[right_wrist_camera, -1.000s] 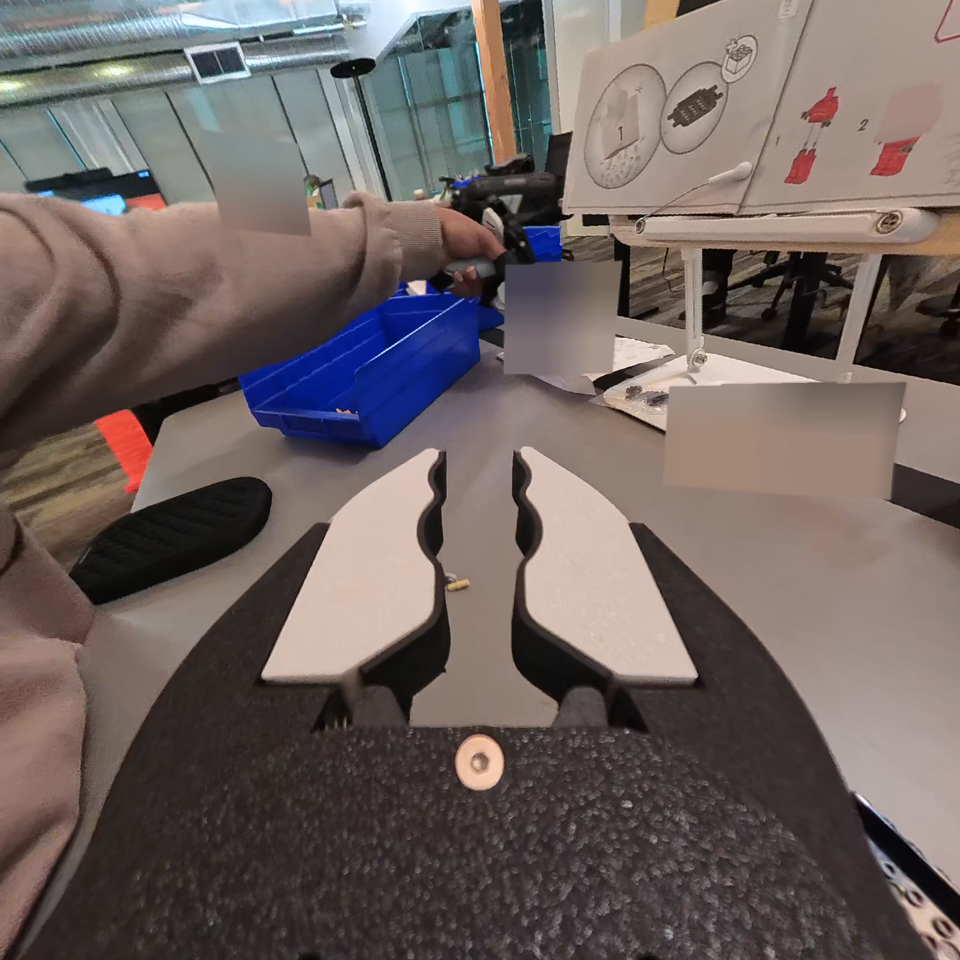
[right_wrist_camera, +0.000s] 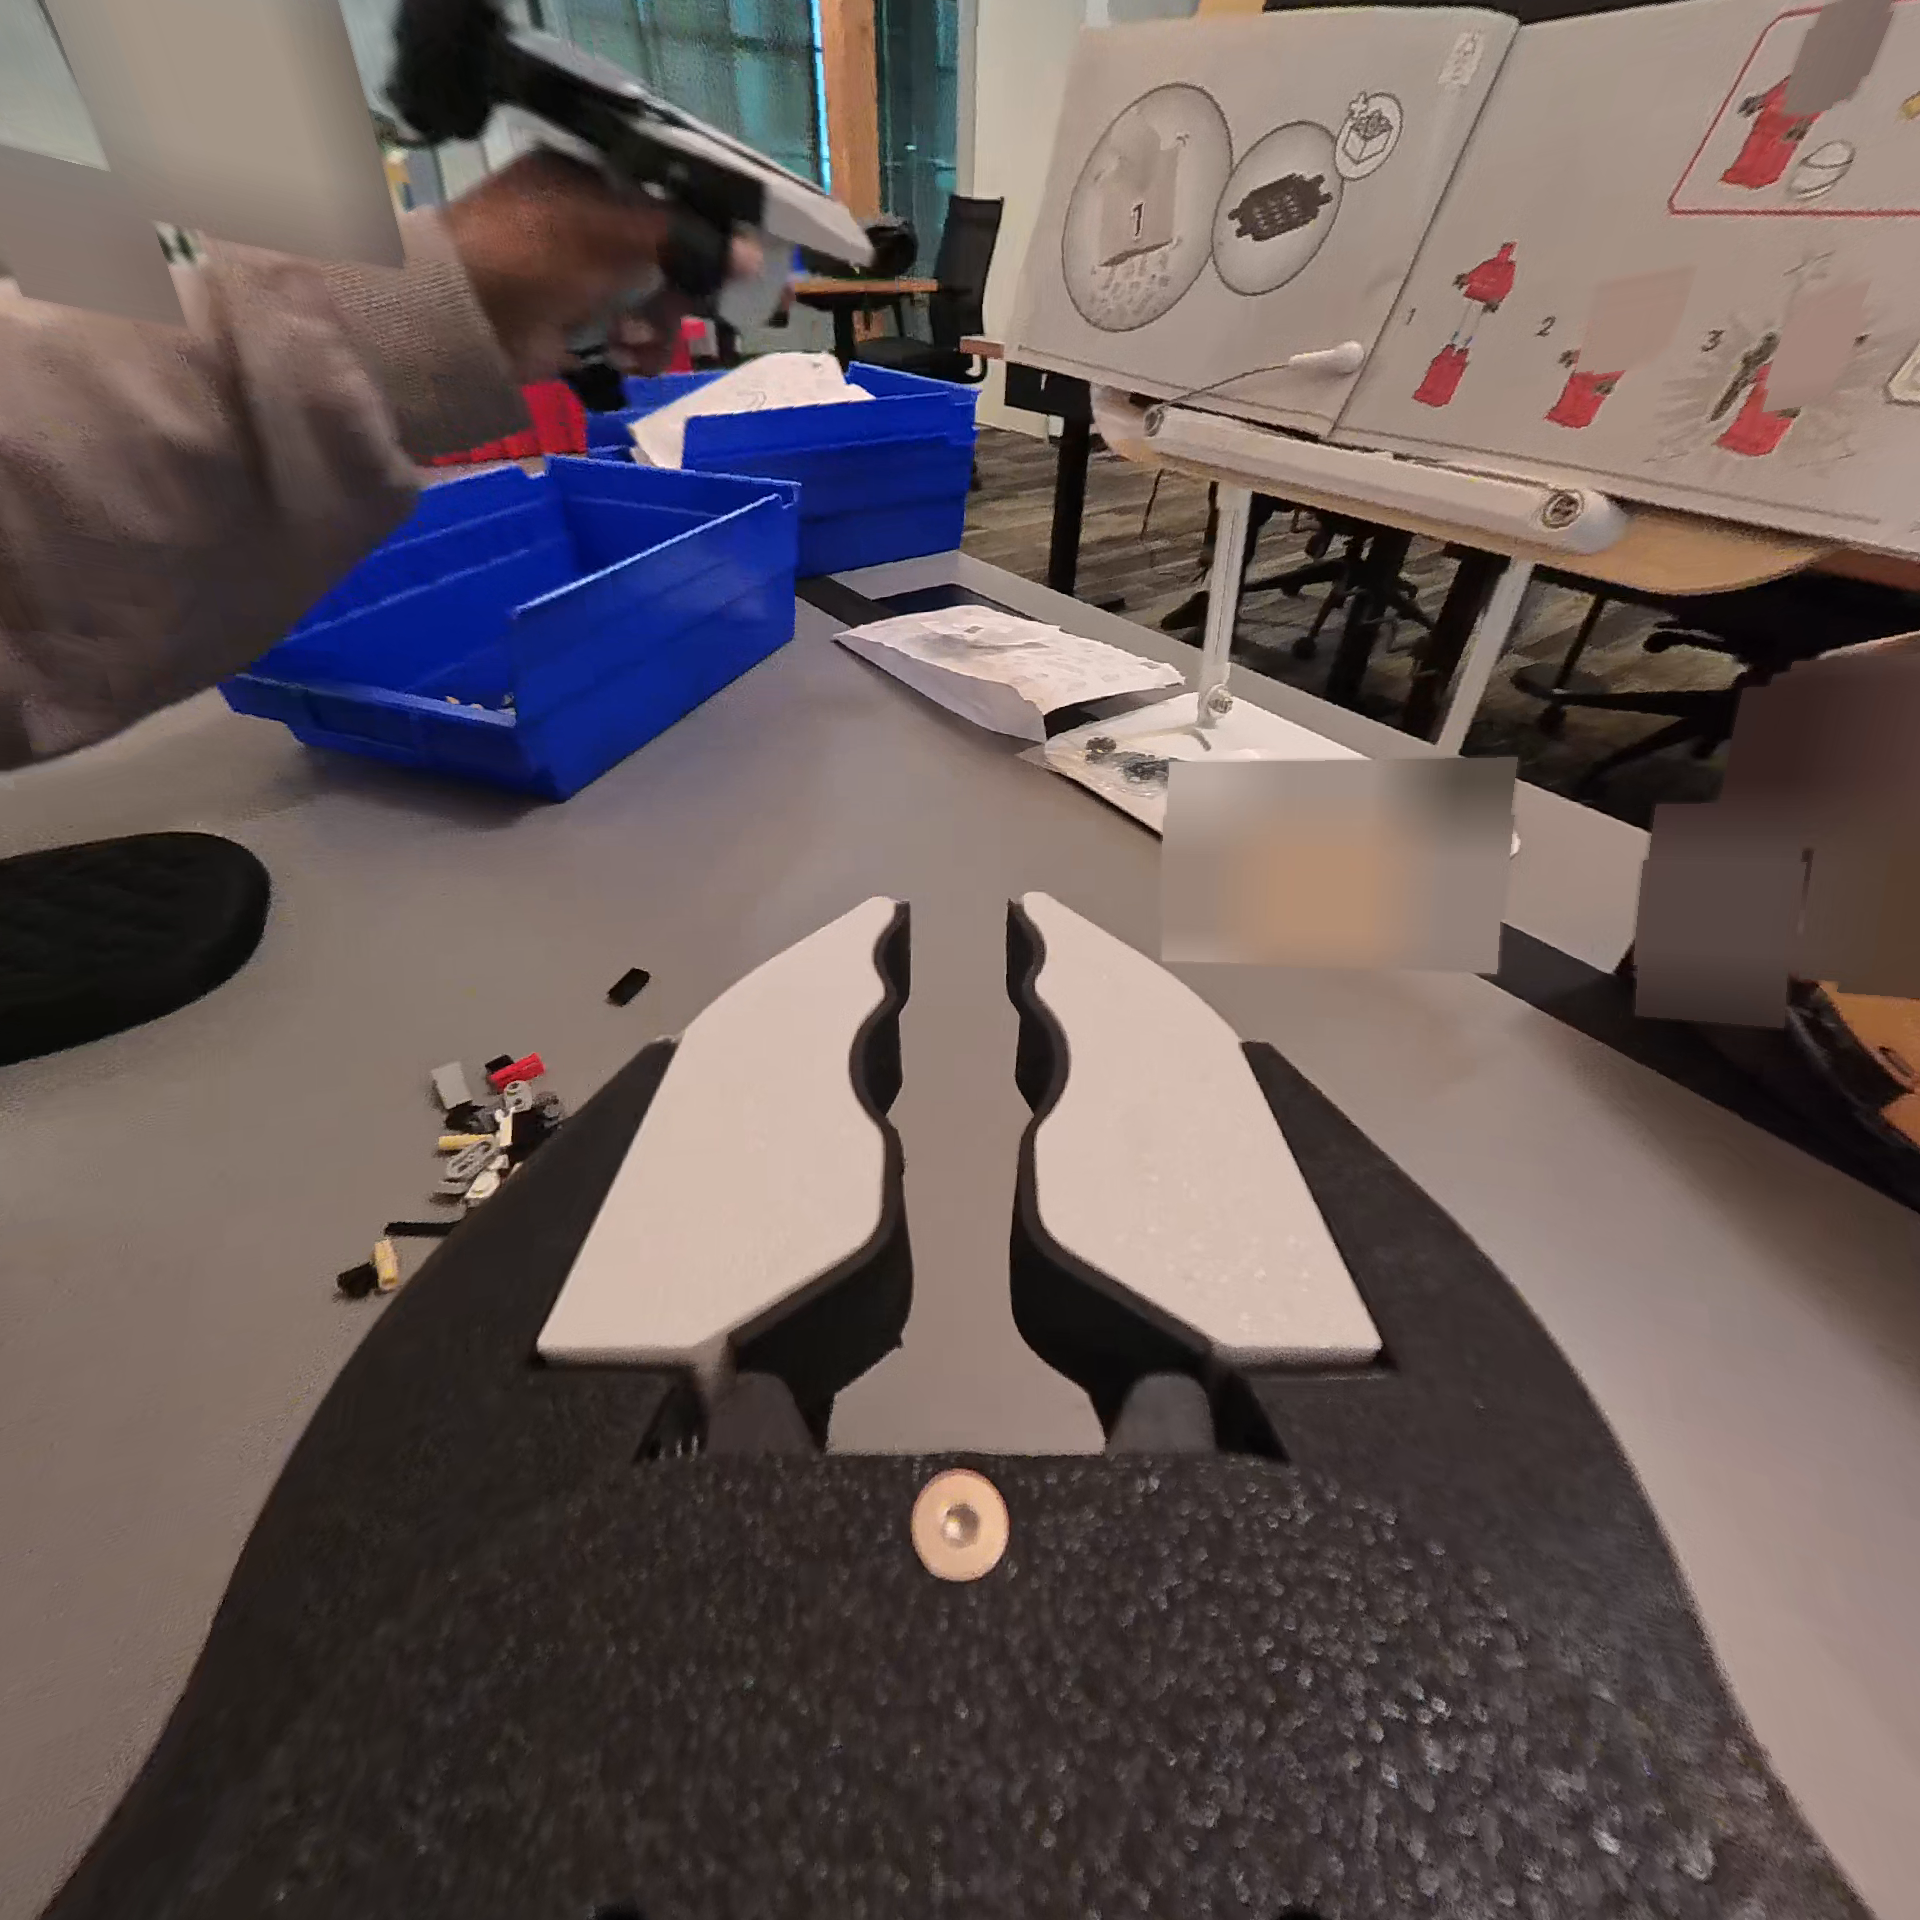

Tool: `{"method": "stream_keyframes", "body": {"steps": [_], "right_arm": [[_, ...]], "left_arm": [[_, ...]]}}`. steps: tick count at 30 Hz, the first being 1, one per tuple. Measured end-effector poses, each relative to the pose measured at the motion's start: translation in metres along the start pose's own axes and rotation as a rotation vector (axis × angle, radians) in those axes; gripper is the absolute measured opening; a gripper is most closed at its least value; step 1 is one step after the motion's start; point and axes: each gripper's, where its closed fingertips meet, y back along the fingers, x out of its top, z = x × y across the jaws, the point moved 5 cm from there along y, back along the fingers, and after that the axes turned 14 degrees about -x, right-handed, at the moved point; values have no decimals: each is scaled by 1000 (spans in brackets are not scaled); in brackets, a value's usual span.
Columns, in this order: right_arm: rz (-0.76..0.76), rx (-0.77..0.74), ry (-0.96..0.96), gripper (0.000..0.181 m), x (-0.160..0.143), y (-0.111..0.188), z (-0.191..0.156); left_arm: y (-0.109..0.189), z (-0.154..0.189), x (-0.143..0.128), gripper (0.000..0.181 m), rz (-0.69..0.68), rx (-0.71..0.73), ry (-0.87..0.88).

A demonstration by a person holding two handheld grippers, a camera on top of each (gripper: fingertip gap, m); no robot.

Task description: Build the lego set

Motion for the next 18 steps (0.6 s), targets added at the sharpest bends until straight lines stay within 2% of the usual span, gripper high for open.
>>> {"method": "stream_keyframes", "body": {"steps": [3, 7, 14, 18], "right_arm": [[29, -13, 15, 12, 5, -1, -6], [68, -33, 81, 7, 15, -5, -21], [127, 43, 83, 3, 37, -23, -69], [195, 66, 52, 6, 45, -37, -90]], "left_arm": [[32, 61, 2, 0, 119, -4, -115], [53, 133, -15, 0, 168, -37, -212], [39, 246, -42, 3, 277, -230, -269], [22, 284, -53, 5, 307, -292, -264]]}}
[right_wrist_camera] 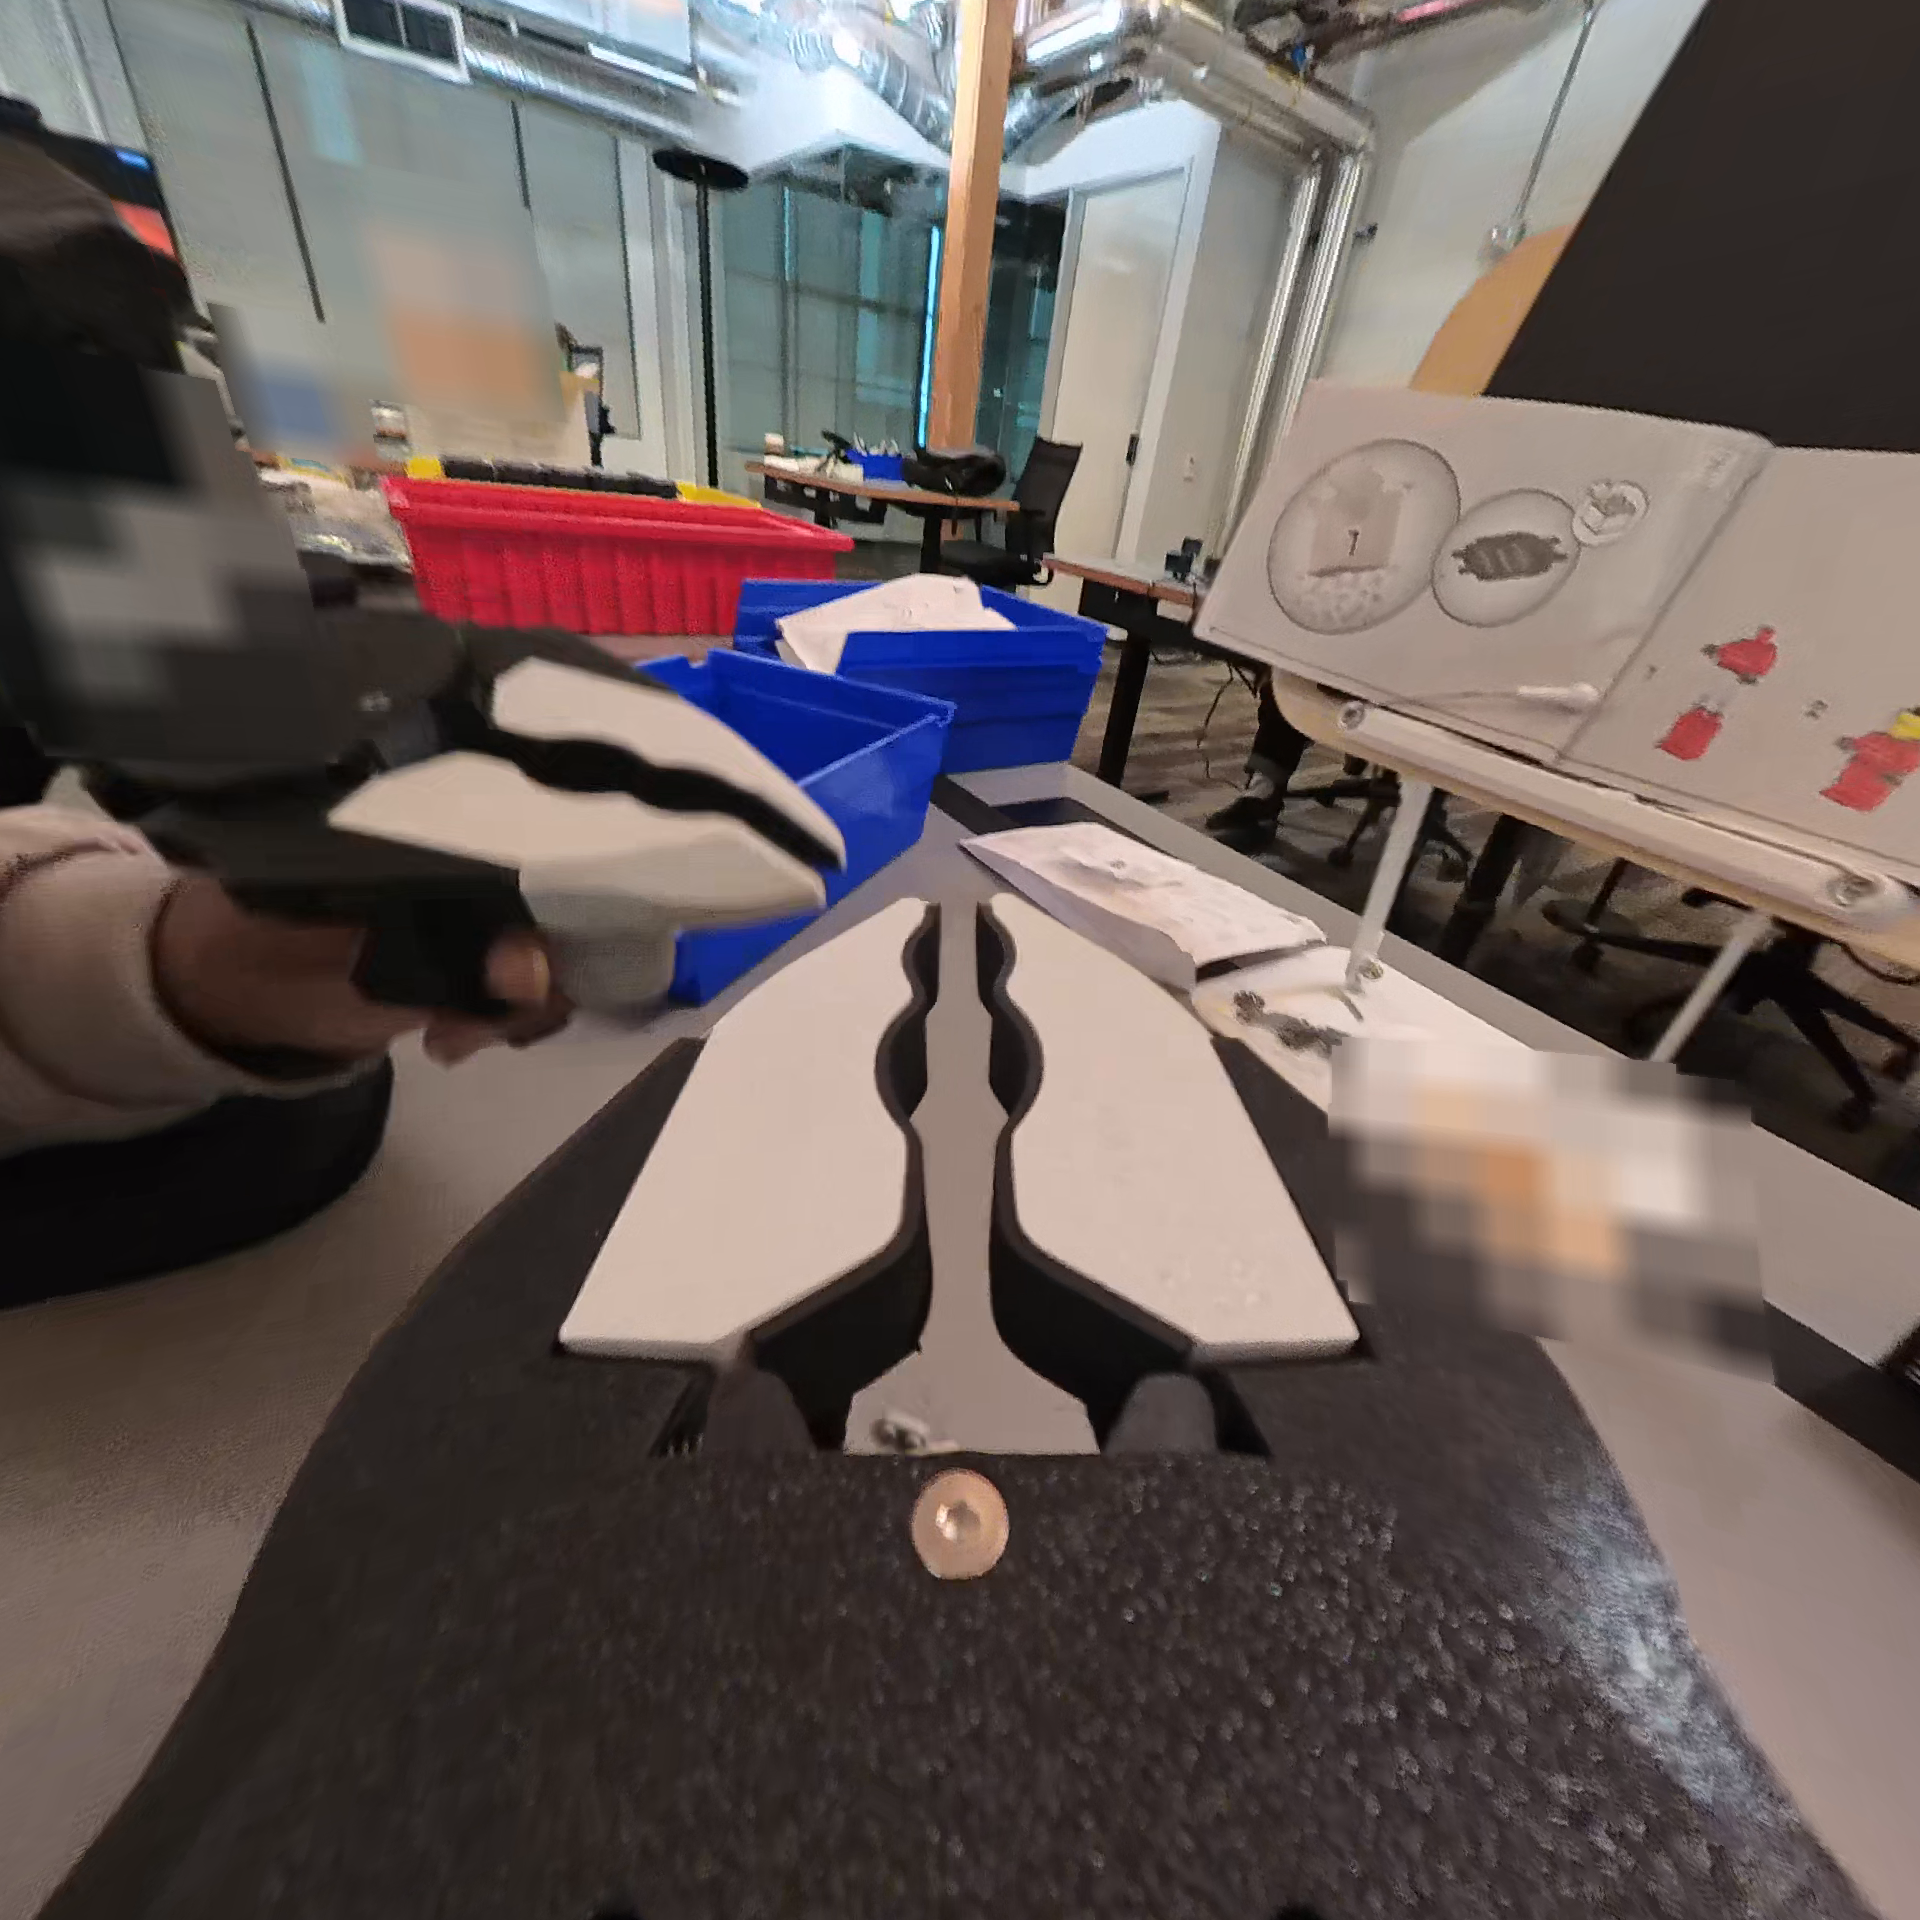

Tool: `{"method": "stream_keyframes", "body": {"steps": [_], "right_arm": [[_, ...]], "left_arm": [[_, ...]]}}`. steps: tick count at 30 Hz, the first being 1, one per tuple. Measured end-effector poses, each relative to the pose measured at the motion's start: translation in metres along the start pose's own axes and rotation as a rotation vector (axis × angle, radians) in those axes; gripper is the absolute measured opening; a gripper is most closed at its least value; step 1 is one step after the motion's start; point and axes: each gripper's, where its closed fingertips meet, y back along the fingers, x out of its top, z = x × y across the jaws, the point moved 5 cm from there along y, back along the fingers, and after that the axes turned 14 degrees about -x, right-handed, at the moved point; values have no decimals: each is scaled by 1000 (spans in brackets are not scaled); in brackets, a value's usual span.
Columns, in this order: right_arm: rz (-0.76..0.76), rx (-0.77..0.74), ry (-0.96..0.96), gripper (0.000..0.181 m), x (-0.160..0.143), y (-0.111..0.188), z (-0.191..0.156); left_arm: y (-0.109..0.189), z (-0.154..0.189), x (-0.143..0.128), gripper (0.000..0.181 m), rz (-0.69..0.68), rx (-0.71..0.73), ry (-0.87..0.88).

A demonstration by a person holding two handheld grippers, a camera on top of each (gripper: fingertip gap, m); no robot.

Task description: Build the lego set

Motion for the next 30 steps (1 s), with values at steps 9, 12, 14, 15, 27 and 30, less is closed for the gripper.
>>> {"method": "stream_keyframes", "body": {"steps": [9, 12, 14, 15, 27, 30], "right_arm": [[-1, 85, 68, 20, -31, 6, -25], [-2, 65, 131, 20, -41, 13, -18], [-10, 44, 95, 20, -45, 13, -10], [-23, 45, 54, 20, -46, 12, -8], [-42, -84, 47, 19, -45, 9, 21], [-50, -110, 33, 19, -49, 9, 30]], "left_arm": [[-8, 18, -48, 23, -102, -78, 90], [-2, 14, -54, 0, -79, -27, 103], [1, 8, -58, 0, -39, -12, 180], [2, 5, -60, 0, -29, -12, 224], [20, -16, -42, 0, 20, 98, 168], [20, -19, -46, 0, 15, 117, 101]]}}
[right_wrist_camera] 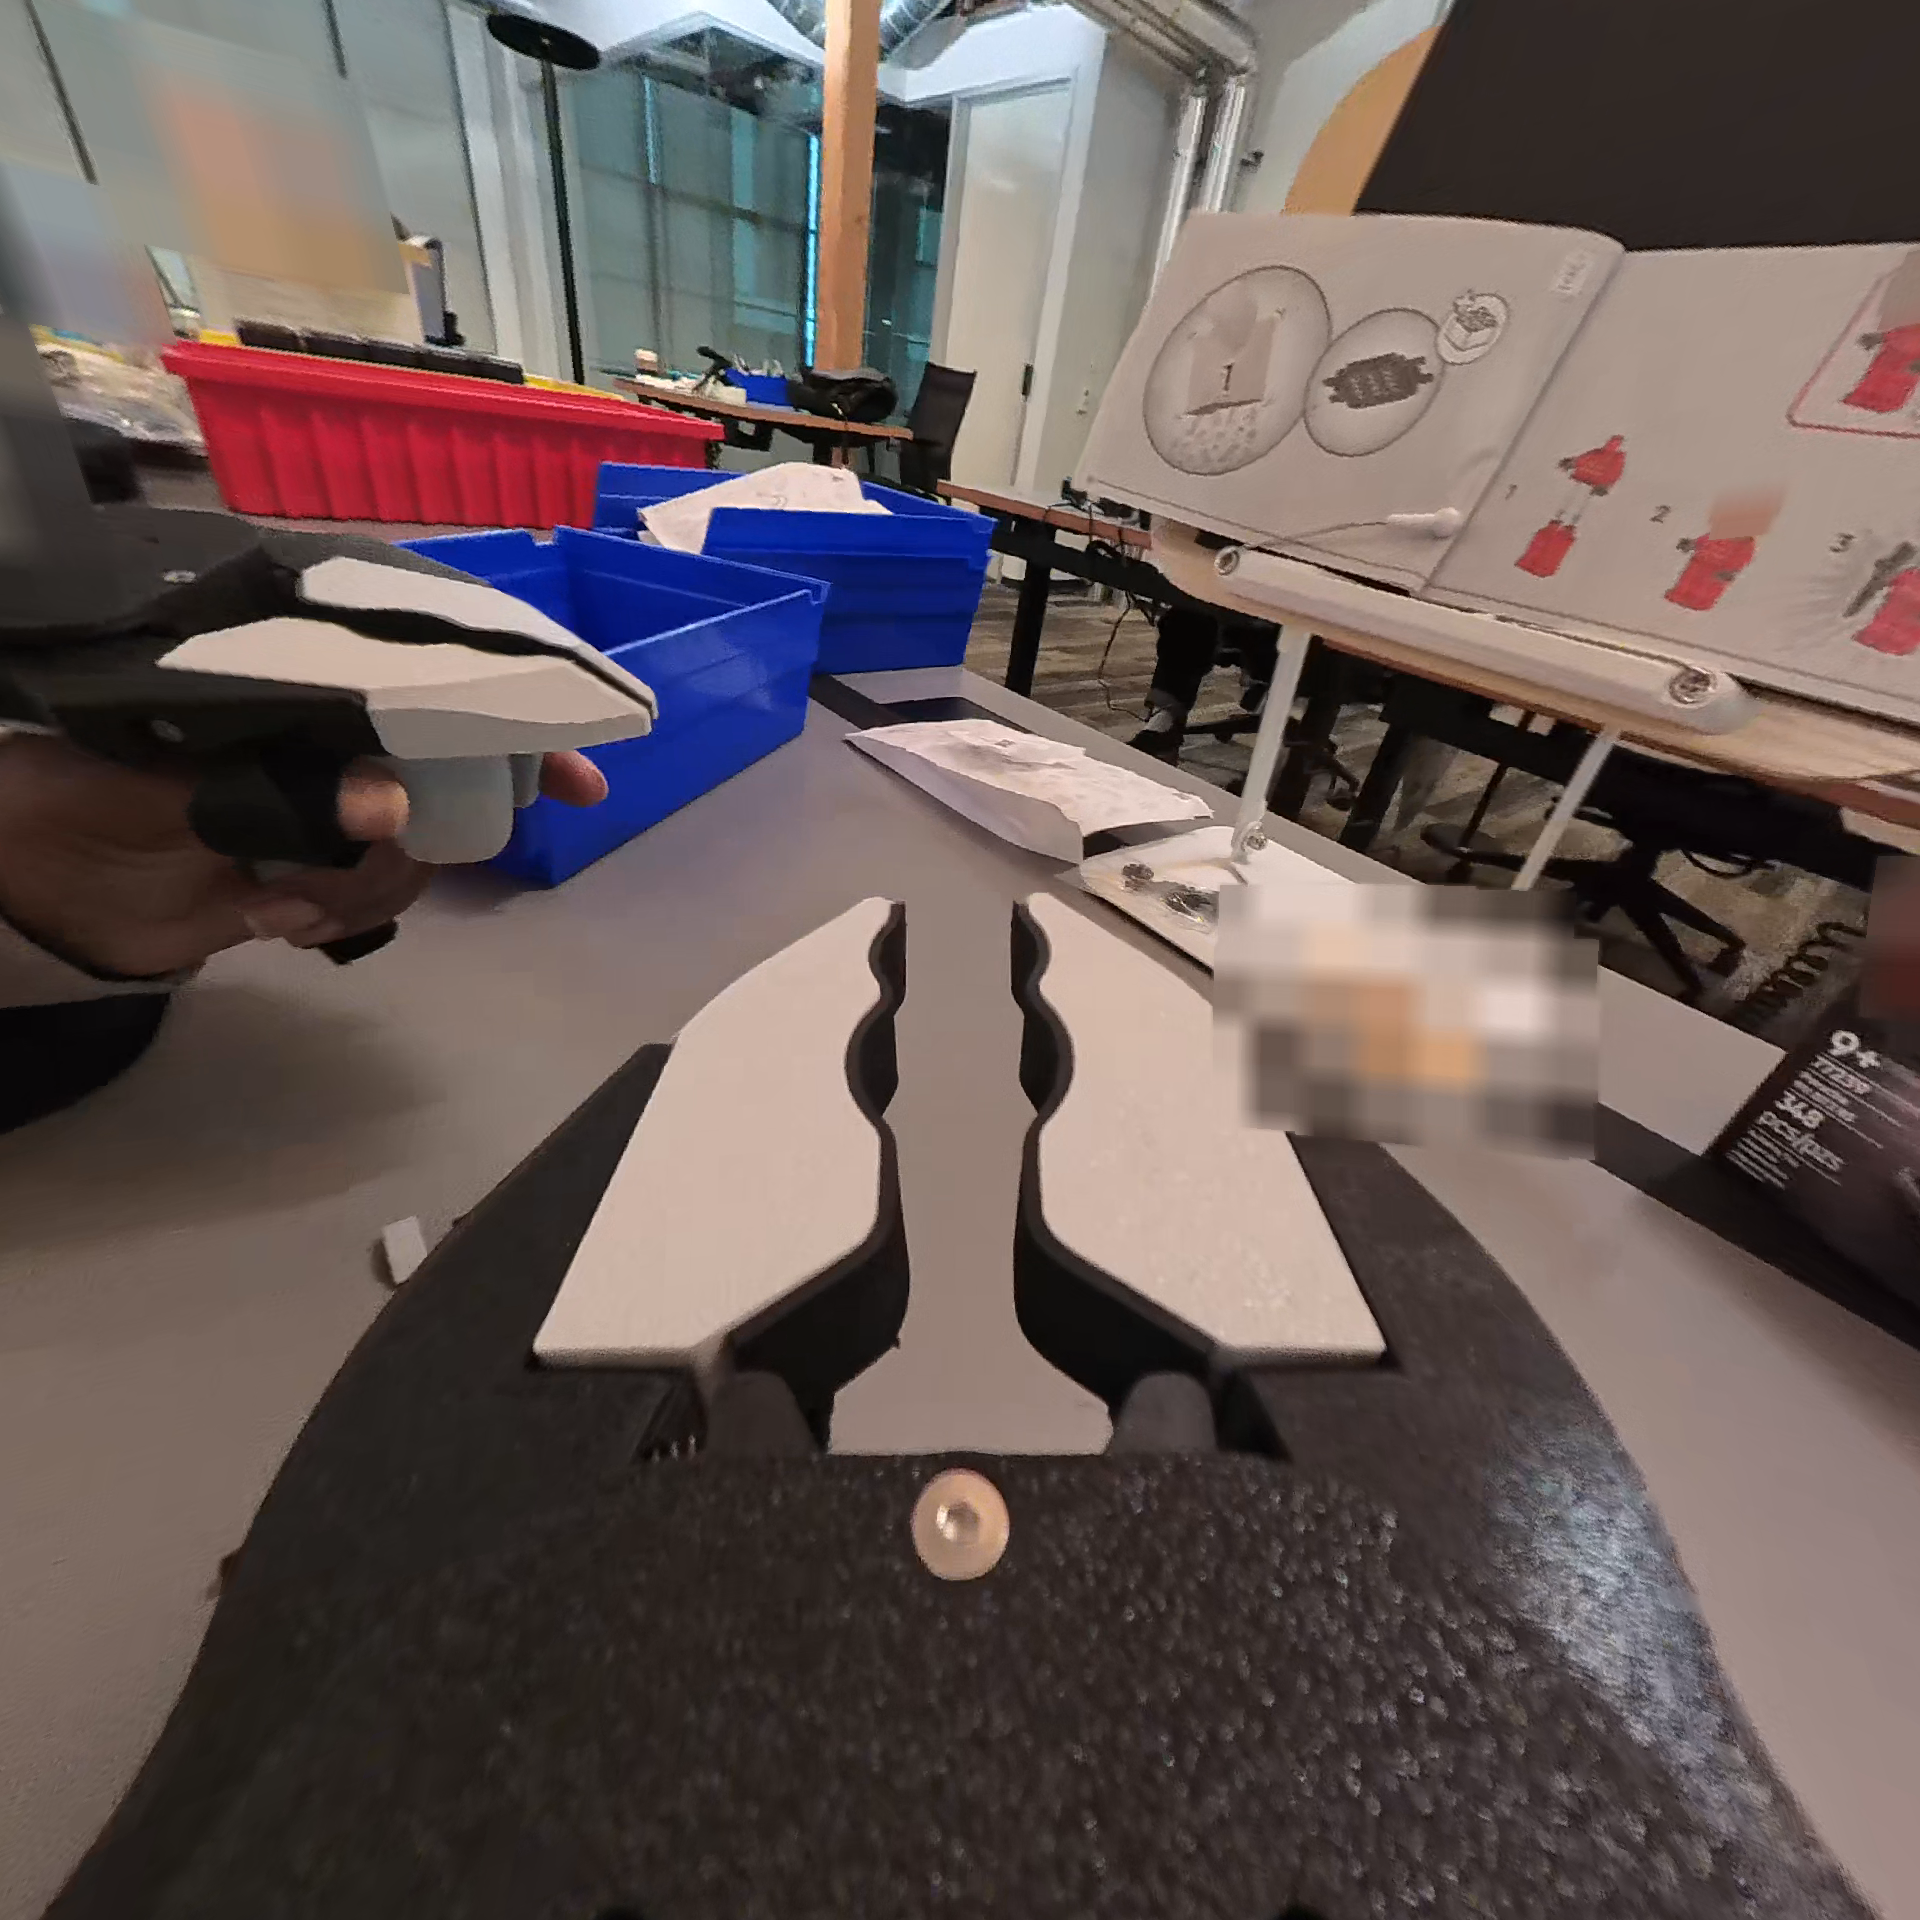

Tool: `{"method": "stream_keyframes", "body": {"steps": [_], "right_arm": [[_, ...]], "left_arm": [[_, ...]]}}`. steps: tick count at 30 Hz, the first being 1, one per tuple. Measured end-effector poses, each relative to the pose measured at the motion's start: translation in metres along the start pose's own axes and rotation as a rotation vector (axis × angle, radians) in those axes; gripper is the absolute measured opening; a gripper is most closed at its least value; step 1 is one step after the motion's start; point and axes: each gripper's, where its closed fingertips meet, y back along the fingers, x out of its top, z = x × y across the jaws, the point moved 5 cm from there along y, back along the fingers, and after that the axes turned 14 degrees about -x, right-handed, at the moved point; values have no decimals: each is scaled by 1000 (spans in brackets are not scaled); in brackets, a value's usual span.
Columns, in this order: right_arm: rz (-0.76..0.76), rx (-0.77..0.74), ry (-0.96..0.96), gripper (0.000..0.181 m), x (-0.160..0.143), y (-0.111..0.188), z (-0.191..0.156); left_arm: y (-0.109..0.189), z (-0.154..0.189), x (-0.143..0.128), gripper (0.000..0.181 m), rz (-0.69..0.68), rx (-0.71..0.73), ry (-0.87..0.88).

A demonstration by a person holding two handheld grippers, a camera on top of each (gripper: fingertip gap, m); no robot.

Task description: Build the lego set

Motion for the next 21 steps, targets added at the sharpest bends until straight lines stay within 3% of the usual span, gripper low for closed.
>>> {"method": "stream_keyframes", "body": {"steps": [8, 15, 21], "right_arm": [[24, -40, 52, 16, 0, 1, 4], [12, -74, 21, 5, -3, 0, 8], [-27, 2, -3, 11, -8, -1, 4]], "left_arm": [[-3, -10, -2, 0, 66, 2, 45], [-1, -15, 12, 0, 127, 34, 65], [-10, -9, 3, 17, 58, -50, 100]]}}
